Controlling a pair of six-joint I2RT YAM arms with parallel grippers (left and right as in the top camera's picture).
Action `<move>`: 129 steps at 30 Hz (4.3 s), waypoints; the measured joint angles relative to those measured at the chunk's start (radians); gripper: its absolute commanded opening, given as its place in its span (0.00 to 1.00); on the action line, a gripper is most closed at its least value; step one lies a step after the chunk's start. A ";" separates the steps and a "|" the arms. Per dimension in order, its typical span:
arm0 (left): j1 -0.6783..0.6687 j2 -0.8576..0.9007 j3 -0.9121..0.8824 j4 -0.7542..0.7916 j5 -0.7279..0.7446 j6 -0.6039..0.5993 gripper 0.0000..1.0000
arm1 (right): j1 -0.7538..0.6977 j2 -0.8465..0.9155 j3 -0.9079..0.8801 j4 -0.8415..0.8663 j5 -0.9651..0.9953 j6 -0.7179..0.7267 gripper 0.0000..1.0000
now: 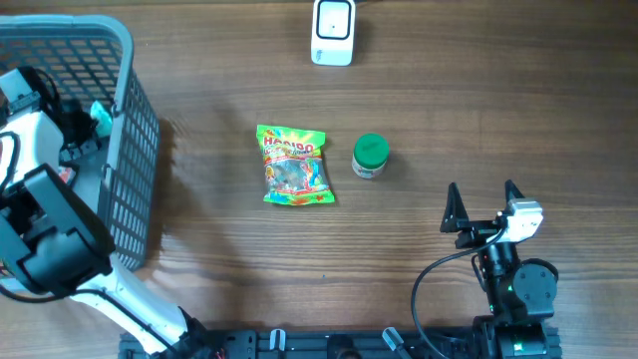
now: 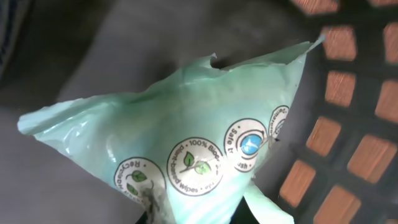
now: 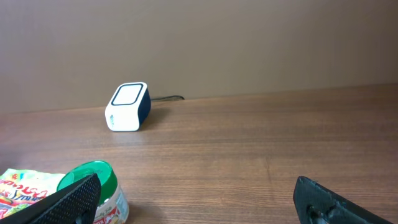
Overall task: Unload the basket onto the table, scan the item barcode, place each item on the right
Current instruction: 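Grasp the mint-green wipes pack and place it between bag and jar, then grasp the red Kleenex tissue pack and place it below the jar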
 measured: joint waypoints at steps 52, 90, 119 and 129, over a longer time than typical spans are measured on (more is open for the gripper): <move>-0.380 -0.592 0.322 -0.683 -0.562 0.406 1.00 | 0.001 0.000 0.000 0.000 0.000 0.000 1.00; 0.077 -0.096 -0.144 -0.043 -0.426 0.862 0.49 | 0.001 0.000 0.000 0.000 0.000 0.000 1.00; -1.268 -0.220 -0.098 -0.286 0.033 0.879 0.83 | 0.001 0.001 0.000 0.000 0.000 0.000 1.00; -1.095 -0.437 0.124 -0.342 -0.161 0.919 1.00 | 0.001 0.001 0.000 0.000 0.000 0.000 1.00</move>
